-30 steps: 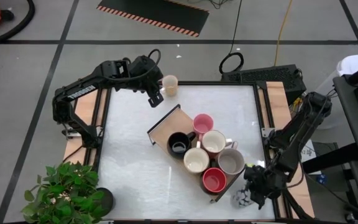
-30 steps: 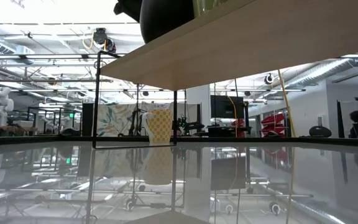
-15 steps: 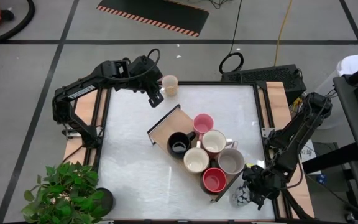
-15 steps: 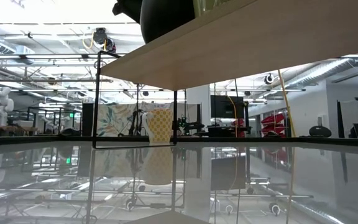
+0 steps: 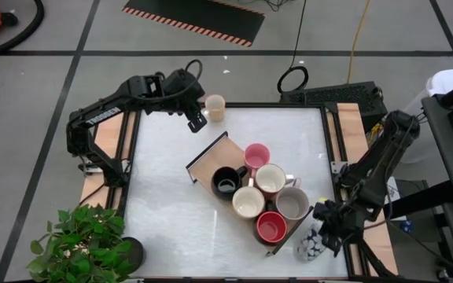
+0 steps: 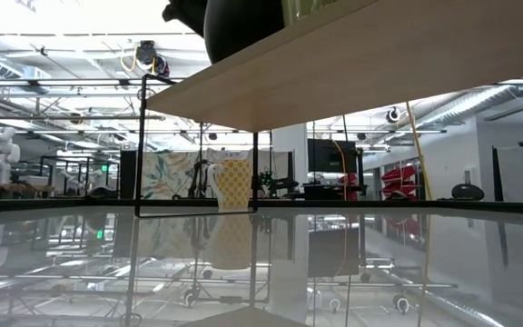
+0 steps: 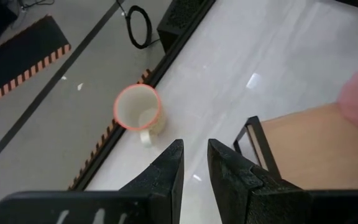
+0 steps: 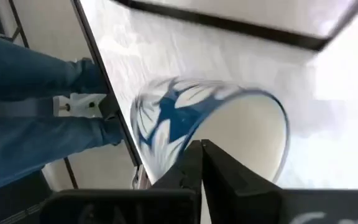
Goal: Place coffee mugs
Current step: Put the blue-white mug on the shelf
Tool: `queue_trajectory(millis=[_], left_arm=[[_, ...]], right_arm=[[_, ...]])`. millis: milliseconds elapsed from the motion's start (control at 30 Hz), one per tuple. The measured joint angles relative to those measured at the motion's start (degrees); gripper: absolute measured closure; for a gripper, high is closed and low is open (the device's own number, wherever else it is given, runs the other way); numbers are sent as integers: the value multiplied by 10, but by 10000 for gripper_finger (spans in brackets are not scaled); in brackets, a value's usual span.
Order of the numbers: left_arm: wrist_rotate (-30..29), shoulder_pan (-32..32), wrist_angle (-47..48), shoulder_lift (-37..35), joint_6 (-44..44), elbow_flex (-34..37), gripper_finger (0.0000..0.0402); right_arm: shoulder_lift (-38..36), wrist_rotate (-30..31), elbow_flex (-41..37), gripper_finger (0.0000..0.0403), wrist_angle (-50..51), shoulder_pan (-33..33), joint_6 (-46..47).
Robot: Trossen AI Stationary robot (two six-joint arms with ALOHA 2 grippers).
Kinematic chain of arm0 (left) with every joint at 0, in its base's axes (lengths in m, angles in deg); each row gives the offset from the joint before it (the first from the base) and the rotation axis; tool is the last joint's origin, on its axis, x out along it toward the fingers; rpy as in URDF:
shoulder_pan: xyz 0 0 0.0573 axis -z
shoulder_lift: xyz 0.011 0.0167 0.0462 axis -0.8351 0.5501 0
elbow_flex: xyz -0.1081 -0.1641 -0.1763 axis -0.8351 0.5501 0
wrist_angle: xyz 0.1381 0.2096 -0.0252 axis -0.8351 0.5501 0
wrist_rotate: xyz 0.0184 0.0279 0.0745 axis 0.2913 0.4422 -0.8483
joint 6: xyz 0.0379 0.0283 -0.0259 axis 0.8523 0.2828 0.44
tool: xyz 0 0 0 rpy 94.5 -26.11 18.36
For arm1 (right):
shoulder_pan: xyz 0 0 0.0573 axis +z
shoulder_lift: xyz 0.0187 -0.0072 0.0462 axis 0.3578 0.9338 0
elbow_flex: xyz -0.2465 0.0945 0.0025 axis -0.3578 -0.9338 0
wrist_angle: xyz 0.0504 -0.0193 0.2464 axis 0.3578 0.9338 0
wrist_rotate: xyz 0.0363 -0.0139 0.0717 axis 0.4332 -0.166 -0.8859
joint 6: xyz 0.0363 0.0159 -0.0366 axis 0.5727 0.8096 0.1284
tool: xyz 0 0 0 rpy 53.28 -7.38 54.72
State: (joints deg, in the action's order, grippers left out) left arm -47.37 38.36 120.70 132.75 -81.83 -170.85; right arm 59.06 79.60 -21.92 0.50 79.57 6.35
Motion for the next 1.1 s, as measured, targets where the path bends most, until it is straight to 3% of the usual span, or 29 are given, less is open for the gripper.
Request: queue_trajectory(millis=[167,400,867,1100], left_arm=[[0,-11,-2,0,2,0,323],[0,-17,-4,0,1,0,323],[0,-16,-4,0,2,0,323],[0,-16,-4,0,3,0,323]], right_arm=[[-41,2,15,403,38,0,-5],[-52,-8,-6,399,-17,0,-37],[-70,-13,-8,269,-57,0,-82],[-47,-14,-8,258,-75,0,-61]])
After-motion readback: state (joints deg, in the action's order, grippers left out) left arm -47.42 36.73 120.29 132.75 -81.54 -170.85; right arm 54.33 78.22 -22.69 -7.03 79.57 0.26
